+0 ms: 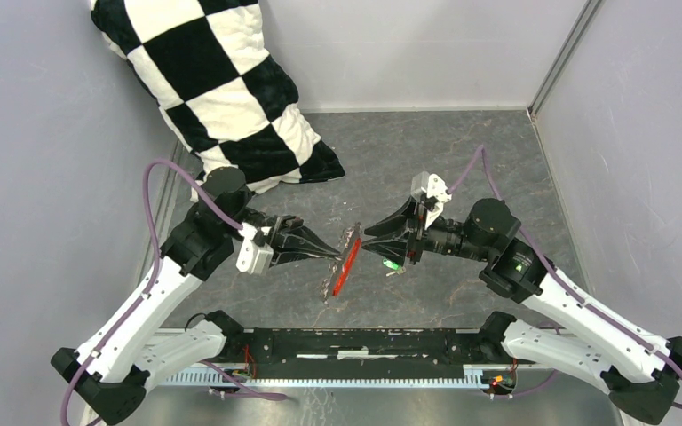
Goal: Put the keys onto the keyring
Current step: Adjust the keyring.
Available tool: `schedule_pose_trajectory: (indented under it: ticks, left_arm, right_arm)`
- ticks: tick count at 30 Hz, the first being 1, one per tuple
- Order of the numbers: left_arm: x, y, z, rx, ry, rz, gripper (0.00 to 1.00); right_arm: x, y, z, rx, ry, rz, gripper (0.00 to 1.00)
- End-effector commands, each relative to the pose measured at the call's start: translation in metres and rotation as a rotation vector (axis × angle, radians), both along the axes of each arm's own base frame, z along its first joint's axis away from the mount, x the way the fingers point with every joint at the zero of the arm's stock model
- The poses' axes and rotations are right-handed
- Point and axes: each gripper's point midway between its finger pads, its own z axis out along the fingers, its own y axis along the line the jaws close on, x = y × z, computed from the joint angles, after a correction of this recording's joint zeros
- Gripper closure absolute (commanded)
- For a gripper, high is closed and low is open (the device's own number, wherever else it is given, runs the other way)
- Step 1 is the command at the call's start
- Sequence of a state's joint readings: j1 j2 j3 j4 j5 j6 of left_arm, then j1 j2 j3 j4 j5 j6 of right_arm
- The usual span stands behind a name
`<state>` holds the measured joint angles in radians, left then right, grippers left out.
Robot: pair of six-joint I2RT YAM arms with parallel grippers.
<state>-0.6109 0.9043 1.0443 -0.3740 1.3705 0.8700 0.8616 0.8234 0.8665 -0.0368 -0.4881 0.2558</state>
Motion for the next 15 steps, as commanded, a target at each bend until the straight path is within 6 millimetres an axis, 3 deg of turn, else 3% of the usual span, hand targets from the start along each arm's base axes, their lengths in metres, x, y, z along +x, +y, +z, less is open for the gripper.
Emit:
schedule_pose_trajectory:
  ticks: [1,15]
  left_arm:
    - [-0.013,0.001,0.038,-0.124,-0.159,-0.064,0.98]
    - [-0.026,-0.001,0.031,-0.11,-0.124,-0.111,0.98]
  right_arm:
    - [-0.002,0.0,0.023,0.094,-0.039,0.007,0.59]
    - [0.002,0.015,0.025,0.158,0.022,0.04,0.62]
